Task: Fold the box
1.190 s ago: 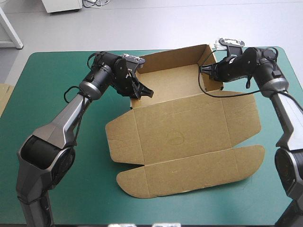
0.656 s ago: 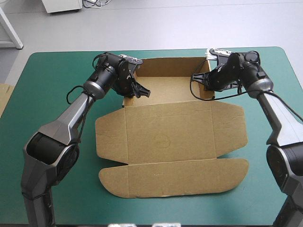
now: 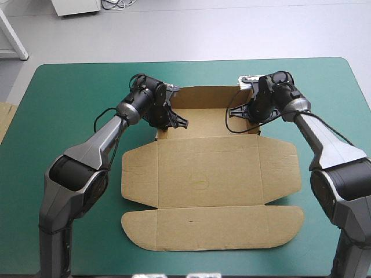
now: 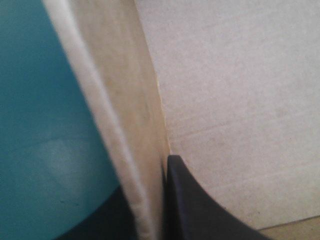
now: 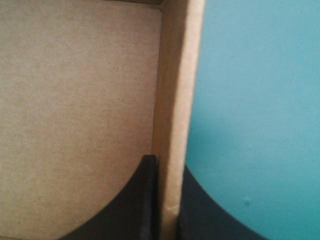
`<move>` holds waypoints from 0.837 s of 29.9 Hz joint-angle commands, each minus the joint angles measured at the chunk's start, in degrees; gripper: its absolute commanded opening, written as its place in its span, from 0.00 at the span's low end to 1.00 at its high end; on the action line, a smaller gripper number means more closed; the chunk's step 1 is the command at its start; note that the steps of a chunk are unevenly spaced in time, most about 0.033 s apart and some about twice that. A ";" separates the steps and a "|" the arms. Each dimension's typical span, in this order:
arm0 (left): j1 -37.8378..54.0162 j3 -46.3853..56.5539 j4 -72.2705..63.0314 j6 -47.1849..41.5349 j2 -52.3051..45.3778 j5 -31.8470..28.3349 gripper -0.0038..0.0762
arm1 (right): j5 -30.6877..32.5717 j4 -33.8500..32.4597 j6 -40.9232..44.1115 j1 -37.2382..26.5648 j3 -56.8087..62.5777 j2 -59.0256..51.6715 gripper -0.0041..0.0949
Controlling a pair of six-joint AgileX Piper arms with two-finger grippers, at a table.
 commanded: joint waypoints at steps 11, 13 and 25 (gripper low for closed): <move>-0.23 1.04 6.29 1.96 -0.28 0.02 0.04 | -2.03 -4.16 -3.20 -0.01 -2.12 -0.31 0.03; -0.23 1.58 6.43 1.81 -0.28 -0.28 0.04 | -2.03 -4.16 -3.20 -0.01 -2.12 -0.27 0.03; -0.23 1.24 5.82 1.59 -0.39 0.76 0.06 | -1.66 -3.29 -4.04 -0.01 -2.12 -1.00 0.28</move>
